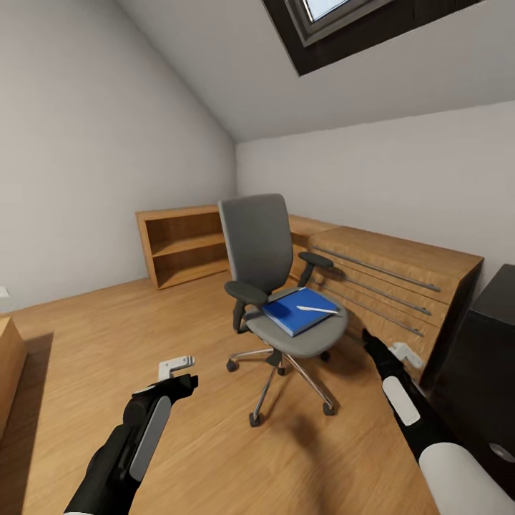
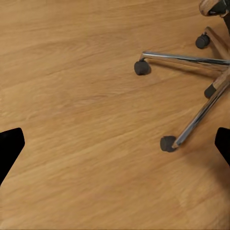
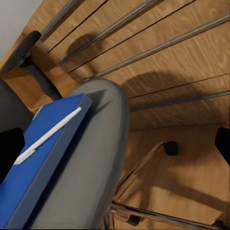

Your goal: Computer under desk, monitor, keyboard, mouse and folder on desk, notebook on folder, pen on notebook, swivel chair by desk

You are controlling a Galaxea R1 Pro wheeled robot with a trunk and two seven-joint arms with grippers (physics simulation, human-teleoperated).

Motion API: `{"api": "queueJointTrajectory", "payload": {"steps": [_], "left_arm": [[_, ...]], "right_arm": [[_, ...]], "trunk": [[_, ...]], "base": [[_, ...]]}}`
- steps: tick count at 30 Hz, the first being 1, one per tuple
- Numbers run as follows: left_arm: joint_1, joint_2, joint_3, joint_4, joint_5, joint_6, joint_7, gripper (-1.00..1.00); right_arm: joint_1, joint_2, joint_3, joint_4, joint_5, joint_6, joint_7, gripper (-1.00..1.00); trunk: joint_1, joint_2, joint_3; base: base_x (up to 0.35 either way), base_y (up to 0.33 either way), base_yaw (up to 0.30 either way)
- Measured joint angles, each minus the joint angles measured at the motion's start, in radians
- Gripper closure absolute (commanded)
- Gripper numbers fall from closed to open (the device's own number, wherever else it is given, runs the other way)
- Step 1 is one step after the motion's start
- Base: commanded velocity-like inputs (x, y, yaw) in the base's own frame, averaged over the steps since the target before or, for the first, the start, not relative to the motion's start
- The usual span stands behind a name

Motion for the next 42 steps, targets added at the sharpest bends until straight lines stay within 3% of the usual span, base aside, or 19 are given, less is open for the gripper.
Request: {"api": "queueJointTrajectory", "payload": {"steps": [2,3,5,7,8,10,11,13,18,22,23,25,26,27,28,30,33,42], "left_arm": [[0.0,0.0,-0.001,0.003,0.0,0.0,0.0,-1.0],[0.0,-0.001,-0.001,0.005,0.001,0.0,0.0,-1.0],[0.0,-0.001,-0.001,0.01,0.001,0.0,-0.001,-1.0],[0.0,-0.001,-0.002,0.025,0.001,-0.001,-0.001,-1.0],[0.0,-0.002,-0.003,0.046,0.001,-0.001,-0.001,-1.0],[0.0,-0.004,-0.005,0.112,-0.001,-0.021,-0.001,-1.0],[0.0,-0.005,-0.006,0.138,-0.002,-0.04,-0.001,-1.0],[0.0,-0.007,-0.018,0.26,-0.002,-0.168,0.0,-1.0],[0.0,-0.01,-0.038,0.416,-0.002,-0.296,-0.001,-1.0],[0.009,-0.013,-0.041,0.532,-0.001,-0.394,-0.003,-1.0],[0.018,-0.014,-0.042,0.579,-0.001,-0.454,-0.004,-1.0],[0.035,-0.021,-0.043,0.708,0.002,-0.645,-0.008,-1.0],[0.04,-0.025,-0.064,0.83,-0.012,-0.789,-0.008,-1.0],[0.041,-0.025,-0.074,0.899,-0.017,-0.844,-0.009,-1.0],[0.044,-0.024,-0.102,1.015,-0.036,-0.982,-0.009,-1.0],[0.044,-0.023,-0.123,1.136,-0.052,-1.135,-0.01,-1.0],[0.044,-0.025,-0.134,1.184,-0.061,-1.216,-0.01,-1.0],[0.045,-0.024,-0.138,1.227,-0.062,-1.266,0.001,-1.0]], "right_arm": [[0.023,0.023,0.0,-0.032,0.052,-0.018,-0.029,-1.0],[0.047,0.047,0.001,-0.059,0.107,-0.041,-0.073,-1.0],[0.07,0.074,0.001,-0.078,0.17,-0.074,-0.126,-1.0],[0.101,0.119,0.002,-0.085,0.302,-0.163,-0.218,-1.0],[0.118,0.148,0.004,-0.053,0.4,-0.238,-0.264,-1.0],[0.136,0.183,0.004,0.056,0.537,-0.347,-0.297,-1.0],[0.138,0.188,0.005,0.095,0.563,-0.371,-0.301,-1.0],[0.144,0.201,0.005,0.284,0.63,-0.497,-0.31,-1.0],[0.145,0.204,0.009,0.499,0.655,-0.681,-0.31,-1.0],[0.145,0.202,0.01,0.628,0.655,-0.778,-0.306,-1.0],[0.146,0.201,0.01,0.663,0.656,-0.805,-0.305,-1.0],[0.152,0.201,0.011,0.713,0.666,-0.861,-0.306,-1.0],[0.174,0.199,0.008,0.724,0.677,-0.877,-0.306,-1.0],[0.182,0.199,0.012,0.727,0.684,-0.88,-0.307,-1.0],[0.196,0.197,0.01,0.731,0.696,-0.886,-0.307,-1.0],[0.205,0.191,0.012,0.734,0.711,-0.888,-0.308,-1.0],[0.209,0.186,0.014,0.736,0.718,-0.887,-0.308,-1.0],[0.215,0.189,0.015,0.738,0.722,-0.882,-0.286,-1.0]], "trunk": [[-0.008,0.014,0.006],[-0.011,0.021,0.009],[-0.019,0.035,0.016],[-0.027,0.049,0.022],[-0.031,0.056,0.025],[-0.038,0.07,0.031],[-0.042,0.077,0.034],[-0.05,0.091,0.04],[-0.069,0.126,0.056],[-0.084,0.154,0.069],[-0.088,0.161,0.072],[-0.096,0.175,0.078],[-0.1,0.182,0.081],[-0.103,0.189,0.084],[-0.107,0.196,0.087],[-0.115,0.21,0.094],[-0.127,0.231,0.103],[-0.161,0.294,0.132]], "base": [[0.0,0.0,0.0],[0.0,0.0,0.0],[0.0,0.0,0.0],[0.0,0.0,0.0],[0.0,0.0,0.0],[0.0,0.0,0.0],[0.0,0.0,0.0],[0.0,0.0,0.0],[0.0,0.0,0.0],[0.0,0.0,0.0],[0.0,0.0,0.0],[0.0,0.0,0.0],[0.0,0.0,0.0],[0.0,0.0,0.0],[0.0,0.0,0.0],[0.0,0.0,0.0],[0.0,0.0,0.0],[0.0,0.0,0.0]]}}
